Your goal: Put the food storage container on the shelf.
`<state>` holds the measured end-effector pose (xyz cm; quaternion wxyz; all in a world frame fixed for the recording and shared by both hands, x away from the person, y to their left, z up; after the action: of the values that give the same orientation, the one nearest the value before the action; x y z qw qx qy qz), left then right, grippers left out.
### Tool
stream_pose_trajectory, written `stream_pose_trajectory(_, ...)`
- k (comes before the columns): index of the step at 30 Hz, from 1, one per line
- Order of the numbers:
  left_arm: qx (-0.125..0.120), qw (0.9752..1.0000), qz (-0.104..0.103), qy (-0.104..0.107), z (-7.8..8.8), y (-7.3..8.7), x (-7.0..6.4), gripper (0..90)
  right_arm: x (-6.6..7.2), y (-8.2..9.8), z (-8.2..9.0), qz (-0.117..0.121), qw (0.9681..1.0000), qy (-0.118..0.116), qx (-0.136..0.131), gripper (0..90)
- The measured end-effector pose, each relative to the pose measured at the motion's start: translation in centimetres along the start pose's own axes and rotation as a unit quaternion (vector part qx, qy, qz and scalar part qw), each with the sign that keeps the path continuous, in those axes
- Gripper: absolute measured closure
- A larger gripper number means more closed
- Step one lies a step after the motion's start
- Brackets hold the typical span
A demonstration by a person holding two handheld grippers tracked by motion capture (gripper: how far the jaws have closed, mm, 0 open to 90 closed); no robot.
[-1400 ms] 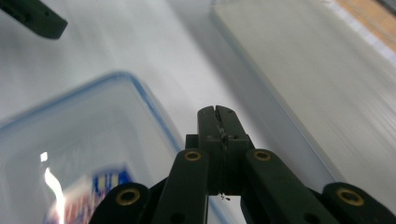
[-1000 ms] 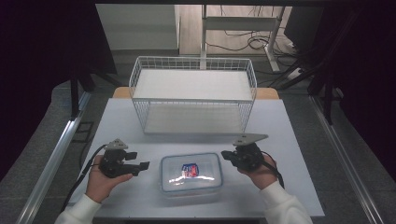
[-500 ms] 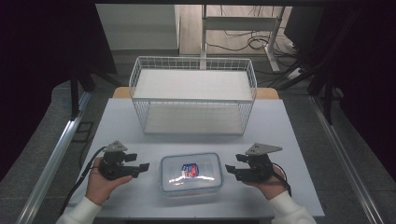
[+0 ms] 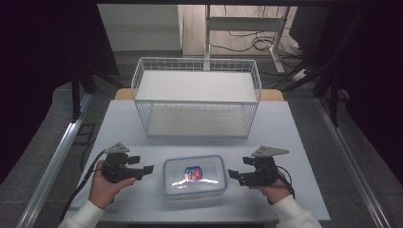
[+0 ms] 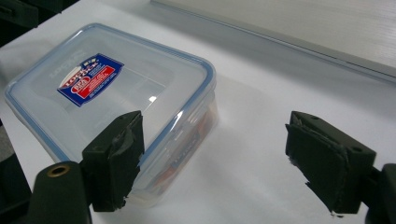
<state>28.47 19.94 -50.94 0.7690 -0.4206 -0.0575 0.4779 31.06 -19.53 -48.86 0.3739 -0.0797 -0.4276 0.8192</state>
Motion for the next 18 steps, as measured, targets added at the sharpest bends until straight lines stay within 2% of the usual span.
stream_pose_trajectory(7,0.001,0.9999,0.012,0.012,-0.1,0.0,-0.2,21.3,0.0,0.1,-0.3,-0.015,0.9999,-0.008,0.003,17.8)
stream_pose_trajectory(13,0.004,0.9992,0.027,0.031,-0.5,0.0,-0.4,19.3,0.2,0.1,-0.6,-0.034,0.9990,-0.028,-0.001,18.0)
stream_pose_trajectory(18,0.013,0.9977,0.044,0.050,-1.3,0.0,-0.7,17.7,0.3,0.0,-0.7,-0.046,0.9982,-0.036,-0.008,18.7)
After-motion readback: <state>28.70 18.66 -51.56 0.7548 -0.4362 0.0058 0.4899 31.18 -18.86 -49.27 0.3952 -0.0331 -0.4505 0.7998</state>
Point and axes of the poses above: each handheld gripper's, and its own axes: z roughly backward along the jaws, y roughly out of its underside, x roughly to its left, the point moved 4 cm from there along -z, roughly forward along the jaws
